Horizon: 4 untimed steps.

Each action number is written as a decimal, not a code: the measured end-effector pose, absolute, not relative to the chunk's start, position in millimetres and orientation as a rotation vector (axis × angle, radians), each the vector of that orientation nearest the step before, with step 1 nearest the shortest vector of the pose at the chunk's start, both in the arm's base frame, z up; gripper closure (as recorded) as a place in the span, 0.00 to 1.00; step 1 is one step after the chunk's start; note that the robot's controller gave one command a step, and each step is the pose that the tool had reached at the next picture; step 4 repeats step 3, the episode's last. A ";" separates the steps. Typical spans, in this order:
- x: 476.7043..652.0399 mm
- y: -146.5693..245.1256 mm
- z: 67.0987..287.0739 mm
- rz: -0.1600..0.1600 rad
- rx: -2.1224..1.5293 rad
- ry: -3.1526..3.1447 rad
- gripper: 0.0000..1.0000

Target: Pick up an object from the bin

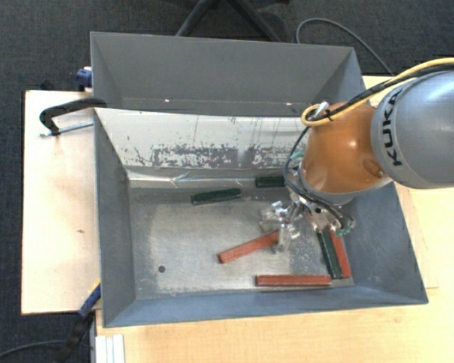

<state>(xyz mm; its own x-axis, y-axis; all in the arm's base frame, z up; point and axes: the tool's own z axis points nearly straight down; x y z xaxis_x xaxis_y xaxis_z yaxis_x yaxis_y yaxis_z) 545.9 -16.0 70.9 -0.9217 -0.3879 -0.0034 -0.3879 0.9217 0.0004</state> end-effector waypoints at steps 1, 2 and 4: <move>502.8 -3.5 198.6 -0.002 -0.592 3.073 1.00; 492.8 -25.3 314.0 -0.006 -0.648 3.059 1.00; 518.7 -52.0 301.1 -0.004 -1.257 2.872 1.00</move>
Offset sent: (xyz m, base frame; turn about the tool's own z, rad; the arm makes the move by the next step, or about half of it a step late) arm -0.0451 0.0118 0.1227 0.0175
